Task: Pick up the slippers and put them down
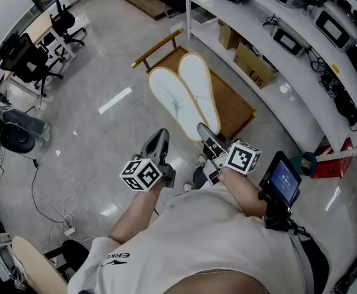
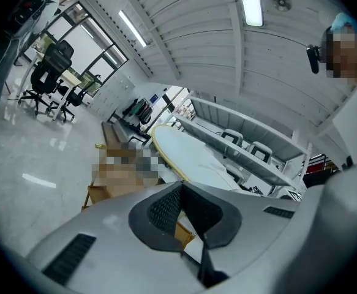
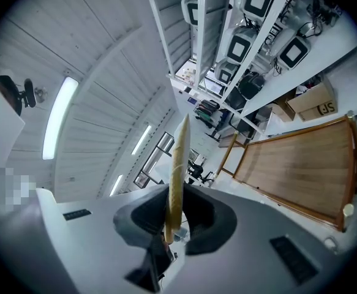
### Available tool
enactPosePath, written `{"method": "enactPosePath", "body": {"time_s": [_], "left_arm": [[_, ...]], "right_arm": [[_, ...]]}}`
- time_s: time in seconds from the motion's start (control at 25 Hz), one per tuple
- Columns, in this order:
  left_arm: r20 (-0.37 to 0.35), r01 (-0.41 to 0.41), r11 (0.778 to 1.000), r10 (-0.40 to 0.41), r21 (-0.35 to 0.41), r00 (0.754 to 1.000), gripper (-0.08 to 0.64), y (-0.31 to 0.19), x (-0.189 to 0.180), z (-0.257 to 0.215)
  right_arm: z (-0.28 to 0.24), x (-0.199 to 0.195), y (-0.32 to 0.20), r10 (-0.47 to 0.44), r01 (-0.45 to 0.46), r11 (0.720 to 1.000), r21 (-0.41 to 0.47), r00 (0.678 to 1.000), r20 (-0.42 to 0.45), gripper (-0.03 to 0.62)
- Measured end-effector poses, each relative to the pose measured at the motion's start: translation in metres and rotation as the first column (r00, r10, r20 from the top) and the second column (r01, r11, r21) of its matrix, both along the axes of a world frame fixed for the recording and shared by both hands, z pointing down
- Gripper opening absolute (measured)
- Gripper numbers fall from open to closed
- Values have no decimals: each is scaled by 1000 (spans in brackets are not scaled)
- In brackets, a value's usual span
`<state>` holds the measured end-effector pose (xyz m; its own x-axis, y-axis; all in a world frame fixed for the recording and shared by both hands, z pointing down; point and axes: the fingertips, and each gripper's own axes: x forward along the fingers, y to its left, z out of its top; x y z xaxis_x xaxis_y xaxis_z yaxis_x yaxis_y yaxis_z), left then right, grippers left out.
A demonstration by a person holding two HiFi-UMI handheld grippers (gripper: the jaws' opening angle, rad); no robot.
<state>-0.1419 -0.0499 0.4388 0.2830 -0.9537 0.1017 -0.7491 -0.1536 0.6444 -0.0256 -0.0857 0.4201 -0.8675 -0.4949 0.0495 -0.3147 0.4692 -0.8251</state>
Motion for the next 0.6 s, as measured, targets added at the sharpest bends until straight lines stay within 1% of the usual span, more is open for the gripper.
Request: {"method": "enactPosePath", "body": {"time_s": [0.24, 0.4, 0.6], "left_arm": [[25, 13, 1000, -12, -11, 1000, 3, -34, -12, 2], [57, 22, 999, -20, -24, 998, 3, -64, -33, -1], [68, 37, 999, -35, -21, 997, 3, -107, -52, -4]], "right_arm": [[8, -14, -39, 2, -1, 1000, -22, 999, 47, 63], [7, -34, -76, 8, -6, 1000, -30, 998, 70, 63], [4, -49, -119, 9, -6, 999, -32, 996, 89, 63]]}}
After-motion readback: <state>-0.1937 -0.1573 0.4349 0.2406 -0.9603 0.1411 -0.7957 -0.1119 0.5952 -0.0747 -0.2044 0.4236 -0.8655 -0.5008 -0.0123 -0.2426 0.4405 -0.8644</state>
